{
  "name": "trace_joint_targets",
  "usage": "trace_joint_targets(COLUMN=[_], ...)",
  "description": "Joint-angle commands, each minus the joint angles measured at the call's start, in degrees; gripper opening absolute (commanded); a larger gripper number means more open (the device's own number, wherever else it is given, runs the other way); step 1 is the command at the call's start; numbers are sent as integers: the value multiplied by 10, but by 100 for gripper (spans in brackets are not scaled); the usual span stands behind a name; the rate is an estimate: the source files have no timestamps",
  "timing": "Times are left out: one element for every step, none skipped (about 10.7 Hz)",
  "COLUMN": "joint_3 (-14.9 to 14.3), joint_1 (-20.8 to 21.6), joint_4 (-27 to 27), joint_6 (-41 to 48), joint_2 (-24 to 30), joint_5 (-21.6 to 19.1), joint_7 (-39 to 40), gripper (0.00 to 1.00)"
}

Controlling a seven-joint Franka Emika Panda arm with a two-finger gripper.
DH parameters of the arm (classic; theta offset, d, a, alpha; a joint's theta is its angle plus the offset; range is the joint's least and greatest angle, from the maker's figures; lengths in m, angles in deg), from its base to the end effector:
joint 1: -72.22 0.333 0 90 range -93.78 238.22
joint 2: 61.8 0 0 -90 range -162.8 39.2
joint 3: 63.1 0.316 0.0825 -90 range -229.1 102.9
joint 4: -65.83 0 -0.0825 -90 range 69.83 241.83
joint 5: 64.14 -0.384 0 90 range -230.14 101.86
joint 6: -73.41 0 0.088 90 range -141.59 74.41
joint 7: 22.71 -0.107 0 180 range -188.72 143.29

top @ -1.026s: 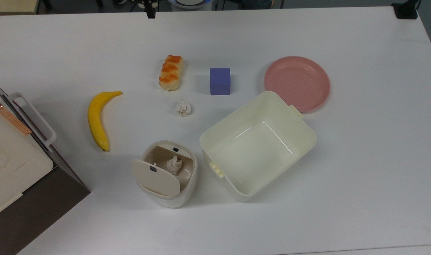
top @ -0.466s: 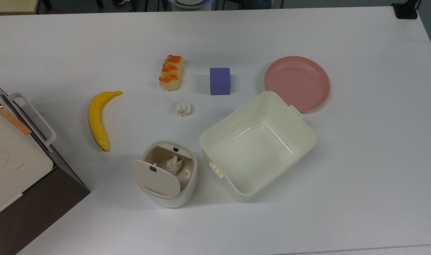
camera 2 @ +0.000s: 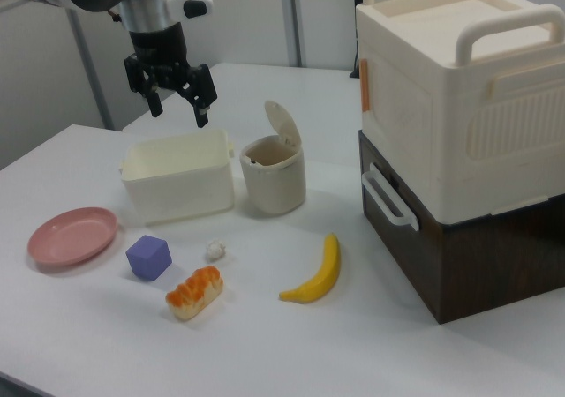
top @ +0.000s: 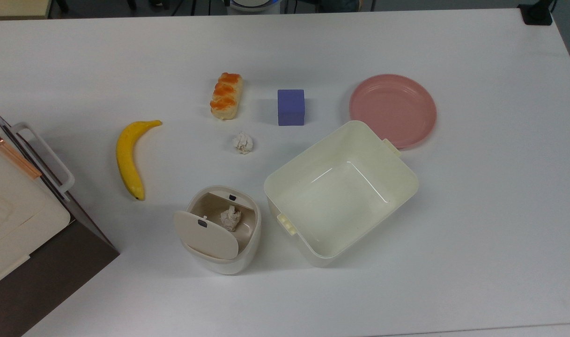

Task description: Open the trash can

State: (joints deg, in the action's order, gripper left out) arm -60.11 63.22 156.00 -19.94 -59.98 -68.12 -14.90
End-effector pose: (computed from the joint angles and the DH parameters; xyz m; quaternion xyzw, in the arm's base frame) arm 0.5486 -0.0502 0.6463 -0.9984 -0.0152 -0.0473 0.0284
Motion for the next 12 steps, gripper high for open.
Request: trace_joint_targets(joint_3=[-2, -4, -4, -4, -4, -2, -3, -2, -2, -2, -3, -2], joint_1=[-3, -3, -3, -2, -1, 1, 1, -1, -1, -1, -1, 0], joint_4=[4, 4, 4, 4, 4, 4, 4, 3, 0, -5, -5, -4], joint_6=[-3, -2, -1, 1, 4, 4, 8, 22, 28, 28, 28, 28], joint_2=[8, 10, 9, 9, 8, 7, 6, 8, 9, 9, 7, 7], joint_5=[-7, -7, -7, -6, -2, -1, -1, -1, -1, -1, -1, -1], joint_7=[-79, -93, -95, -92, -86, -86, -79, -57, -52, -54, -56, -57], gripper=[100, 100, 100, 100, 100, 100, 100, 100, 100, 100, 100, 100])
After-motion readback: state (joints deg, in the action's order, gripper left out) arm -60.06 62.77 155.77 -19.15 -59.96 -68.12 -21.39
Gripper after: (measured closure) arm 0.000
